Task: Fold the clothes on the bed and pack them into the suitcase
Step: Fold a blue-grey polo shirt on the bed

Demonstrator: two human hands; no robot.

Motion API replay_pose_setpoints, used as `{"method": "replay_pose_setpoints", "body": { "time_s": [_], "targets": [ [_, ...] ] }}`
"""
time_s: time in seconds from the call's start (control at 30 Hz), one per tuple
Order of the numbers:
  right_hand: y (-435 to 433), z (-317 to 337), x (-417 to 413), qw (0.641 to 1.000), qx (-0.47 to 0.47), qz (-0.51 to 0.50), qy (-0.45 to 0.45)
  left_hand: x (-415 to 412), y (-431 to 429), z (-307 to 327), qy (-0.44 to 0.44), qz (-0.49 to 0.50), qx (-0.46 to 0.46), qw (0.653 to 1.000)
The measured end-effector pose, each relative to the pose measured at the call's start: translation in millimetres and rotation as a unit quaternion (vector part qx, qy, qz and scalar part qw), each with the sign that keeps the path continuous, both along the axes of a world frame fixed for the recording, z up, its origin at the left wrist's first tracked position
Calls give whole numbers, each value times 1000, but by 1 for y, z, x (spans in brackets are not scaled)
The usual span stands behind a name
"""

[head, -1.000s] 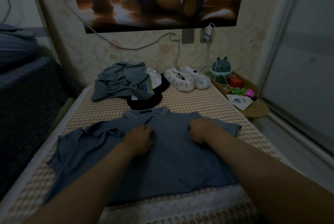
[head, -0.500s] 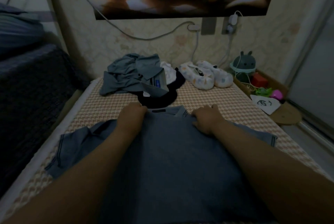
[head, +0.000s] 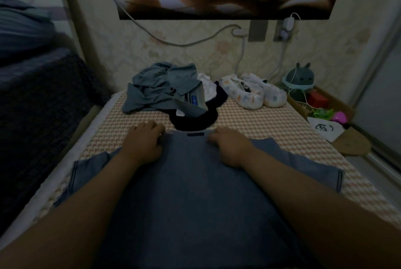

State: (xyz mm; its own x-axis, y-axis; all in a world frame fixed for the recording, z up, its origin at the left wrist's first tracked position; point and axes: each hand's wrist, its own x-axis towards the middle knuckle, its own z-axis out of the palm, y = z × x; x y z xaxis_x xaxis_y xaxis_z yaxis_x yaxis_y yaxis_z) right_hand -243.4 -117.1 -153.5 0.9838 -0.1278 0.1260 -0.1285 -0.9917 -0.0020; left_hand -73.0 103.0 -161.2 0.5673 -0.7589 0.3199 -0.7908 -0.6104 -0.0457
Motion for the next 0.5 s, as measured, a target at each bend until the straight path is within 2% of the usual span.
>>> {"method": "replay_pose_setpoints", "body": {
  "time_s": [0.1, 0.17, 0.2, 0.33, 0.43, 0.5],
  "targets": [
    [27, -3, 13, 998, 16, 8, 67, 17, 30, -5, 100, 49, 0, 994],
    [38, -8, 23, 997, 33, 3, 74, 26, 48, -9, 167, 57, -15, 984],
    [42, -10, 28, 997, 33, 4, 68, 32, 54, -11, 172, 59, -42, 982],
    [62, -17, 50, 998, 41, 30, 43, 41, 58, 6, 110, 94, -137, 980],
    [71, -27, 62, 993, 44, 1, 106, 50, 65, 14, 93, 125, -164, 974],
    [74, -30, 66, 991, 35, -38, 125, 58, 77, 8, 69, 91, -199, 973]
  ]
}}
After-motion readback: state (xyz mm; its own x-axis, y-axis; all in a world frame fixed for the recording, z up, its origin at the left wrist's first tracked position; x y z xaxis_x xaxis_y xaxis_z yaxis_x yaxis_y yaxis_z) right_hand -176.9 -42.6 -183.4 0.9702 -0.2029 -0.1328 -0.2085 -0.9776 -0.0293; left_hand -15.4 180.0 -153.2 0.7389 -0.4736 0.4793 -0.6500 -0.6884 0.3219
